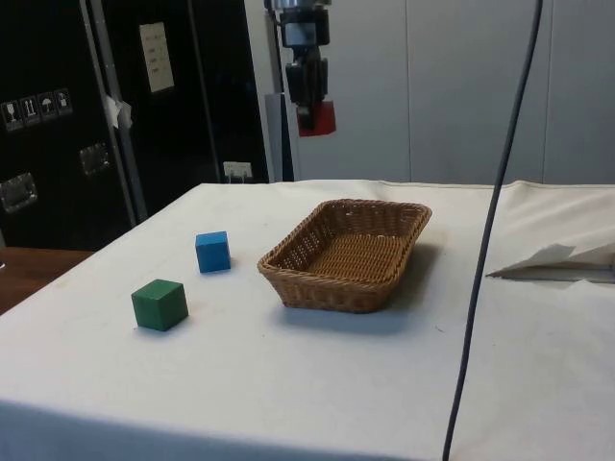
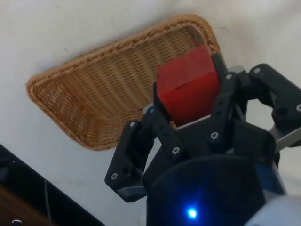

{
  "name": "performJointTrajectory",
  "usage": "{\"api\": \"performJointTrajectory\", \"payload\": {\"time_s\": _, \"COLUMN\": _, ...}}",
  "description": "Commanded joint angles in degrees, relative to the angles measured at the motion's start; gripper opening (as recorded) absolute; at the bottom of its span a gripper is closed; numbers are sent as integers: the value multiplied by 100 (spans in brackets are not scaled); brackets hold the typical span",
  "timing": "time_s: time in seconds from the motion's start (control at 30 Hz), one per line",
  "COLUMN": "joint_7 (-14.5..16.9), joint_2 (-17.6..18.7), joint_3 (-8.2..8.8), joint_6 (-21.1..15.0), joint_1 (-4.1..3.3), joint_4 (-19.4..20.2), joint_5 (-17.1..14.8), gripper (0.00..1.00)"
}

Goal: Pick up exactly two blocks and place them into the basket.

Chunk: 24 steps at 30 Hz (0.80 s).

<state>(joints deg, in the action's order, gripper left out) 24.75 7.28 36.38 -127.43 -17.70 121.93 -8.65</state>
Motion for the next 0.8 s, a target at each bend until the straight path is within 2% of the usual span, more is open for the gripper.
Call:
{"api": "performJointTrajectory", "payload": {"time_s": 0.0, "joint_7": -115, "joint_2": -80, "joint_3": 17, "joint_6": -92, "joint_1": -29, "joint_4": 97, "joint_5": 115, "gripper": 1}}
{"api": "performJointTrajectory", "payload": {"time_s": 0.17, "joint_7": -235, "joint_2": -269, "joint_3": 6, "joint_6": -212, "joint_1": -23, "joint_4": 390, "joint_5": 201, "gripper": 1}}
{"api": "performJointTrajectory", "payload": {"time_s": 0.2, "joint_7": -126, "joint_2": -218, "joint_3": -6, "joint_6": -97, "joint_1": -6, "joint_4": 309, "joint_5": 97, "gripper": 1}}
{"api": "performJointTrajectory", "payload": {"time_s": 0.23, "joint_7": -281, "joint_2": -327, "joint_3": -6, "joint_6": -264, "joint_1": -23, "joint_4": 487, "joint_5": 223, "gripper": 1}}
{"api": "performJointTrajectory", "payload": {"time_s": 0.47, "joint_7": -395, "joint_2": -539, "joint_3": -69, "joint_6": -453, "joint_1": -23, "joint_4": 785, "joint_5": 246, "gripper": 1}}
{"api": "performJointTrajectory", "payload": {"time_s": 0.5, "joint_7": -281, "joint_2": -487, "joint_3": -69, "joint_6": -338, "joint_1": -6, "joint_4": 722, "joint_5": 132, "gripper": 1}}
{"api": "performJointTrajectory", "payload": {"time_s": 0.53, "joint_7": -413, "joint_2": -573, "joint_3": -80, "joint_6": -476, "joint_1": -23, "joint_4": 825, "joint_5": 252, "gripper": 1}}
{"api": "performJointTrajectory", "payload": {"time_s": 0.77, "joint_7": -539, "joint_2": -825, "joint_3": -218, "joint_6": -837, "joint_1": -17, "joint_4": 1278, "joint_5": 275, "gripper": 1}}
